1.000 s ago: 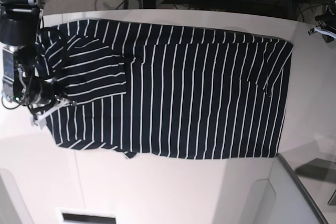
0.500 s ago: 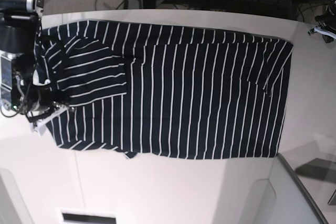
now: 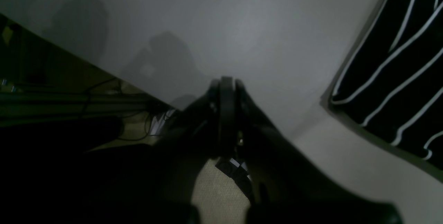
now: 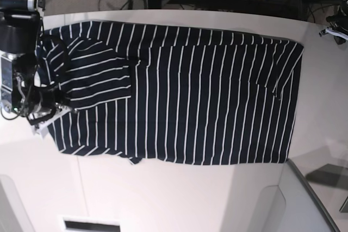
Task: Layout the t-shirt on the table in an organized manner, then fold the t-shirt properly
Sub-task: 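Pull the shirt side outward with the right gripper to smooth it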
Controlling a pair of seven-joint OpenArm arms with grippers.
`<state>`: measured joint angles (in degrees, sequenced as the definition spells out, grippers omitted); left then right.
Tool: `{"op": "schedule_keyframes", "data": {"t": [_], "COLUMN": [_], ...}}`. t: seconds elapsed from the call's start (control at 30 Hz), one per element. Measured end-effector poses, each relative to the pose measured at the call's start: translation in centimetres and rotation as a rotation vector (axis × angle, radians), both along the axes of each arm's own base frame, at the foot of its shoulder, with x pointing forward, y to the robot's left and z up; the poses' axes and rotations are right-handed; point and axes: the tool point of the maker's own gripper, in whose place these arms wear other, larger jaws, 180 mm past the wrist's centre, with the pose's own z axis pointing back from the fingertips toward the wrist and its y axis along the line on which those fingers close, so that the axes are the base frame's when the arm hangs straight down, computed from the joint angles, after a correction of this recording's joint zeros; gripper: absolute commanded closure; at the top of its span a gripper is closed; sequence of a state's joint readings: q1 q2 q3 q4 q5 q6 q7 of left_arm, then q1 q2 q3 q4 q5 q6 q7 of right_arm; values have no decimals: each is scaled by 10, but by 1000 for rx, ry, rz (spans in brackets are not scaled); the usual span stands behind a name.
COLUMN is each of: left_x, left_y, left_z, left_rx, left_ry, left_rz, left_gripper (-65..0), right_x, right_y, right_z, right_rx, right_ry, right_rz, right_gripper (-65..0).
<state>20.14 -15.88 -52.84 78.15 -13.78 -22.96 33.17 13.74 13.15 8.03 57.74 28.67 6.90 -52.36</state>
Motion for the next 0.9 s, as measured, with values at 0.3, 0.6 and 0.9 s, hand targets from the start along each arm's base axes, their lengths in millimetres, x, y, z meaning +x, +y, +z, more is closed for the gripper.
{"op": "schedule_keyframes", "data": {"t": [0.3, 0.6, 0.9], "left_x": [0, -1, -1], "left_y": [0, 0, 0], "left_z": [0, 0, 0], "left_rx": [0, 0, 1], "left_ry": [1, 3, 3], "left_rz": [0, 0, 0], "left_gripper": [0, 0, 0], "right_x": [22, 21, 31], "right_y": [31, 55, 107], "right_z": [46, 43, 58], "right_rx": [29, 68, 61], "right_ry": [-75, -63, -116], "right_rz": [87, 103, 266], "right_gripper": [0, 0, 0]}}
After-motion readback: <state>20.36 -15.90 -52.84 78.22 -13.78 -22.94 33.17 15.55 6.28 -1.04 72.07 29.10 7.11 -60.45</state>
